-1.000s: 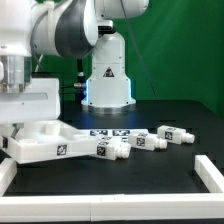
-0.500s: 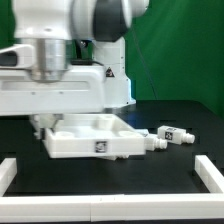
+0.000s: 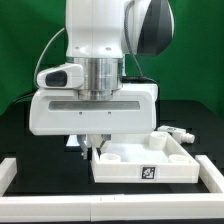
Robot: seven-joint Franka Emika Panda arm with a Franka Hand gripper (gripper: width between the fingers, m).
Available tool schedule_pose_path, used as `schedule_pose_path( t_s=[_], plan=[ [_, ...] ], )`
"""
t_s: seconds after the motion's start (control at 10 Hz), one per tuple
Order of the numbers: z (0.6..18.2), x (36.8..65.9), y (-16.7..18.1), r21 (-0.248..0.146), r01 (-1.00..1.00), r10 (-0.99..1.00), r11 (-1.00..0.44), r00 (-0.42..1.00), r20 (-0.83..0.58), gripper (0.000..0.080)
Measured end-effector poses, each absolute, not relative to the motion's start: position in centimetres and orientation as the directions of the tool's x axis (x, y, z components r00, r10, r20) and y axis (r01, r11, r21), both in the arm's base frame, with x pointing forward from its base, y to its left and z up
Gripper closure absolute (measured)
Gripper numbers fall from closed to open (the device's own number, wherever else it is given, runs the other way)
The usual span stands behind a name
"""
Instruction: Assemble one leg
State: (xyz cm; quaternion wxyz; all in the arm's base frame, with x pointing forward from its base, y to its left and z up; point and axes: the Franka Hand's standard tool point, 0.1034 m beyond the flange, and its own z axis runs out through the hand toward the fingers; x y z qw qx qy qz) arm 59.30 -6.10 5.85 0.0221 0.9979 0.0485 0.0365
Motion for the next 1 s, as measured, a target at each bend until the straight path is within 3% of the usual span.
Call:
schedule_pose_path(
  t_s=[0.4, 0.7, 1.0],
  plan=[
    [5.2, 58.9, -5.8, 0.036, 0.071, 0.073, -0.997, 0.996, 0.055, 0.0745],
    [2.0, 58.8, -3.1, 0.031, 0.034, 0.035, -0.999, 0.998, 0.046, 0.0745],
    [1.2, 59.5, -2.0, 0.032, -0.081, -0.079, -0.996, 0.995, 0.056, 0.0745]
  ],
)
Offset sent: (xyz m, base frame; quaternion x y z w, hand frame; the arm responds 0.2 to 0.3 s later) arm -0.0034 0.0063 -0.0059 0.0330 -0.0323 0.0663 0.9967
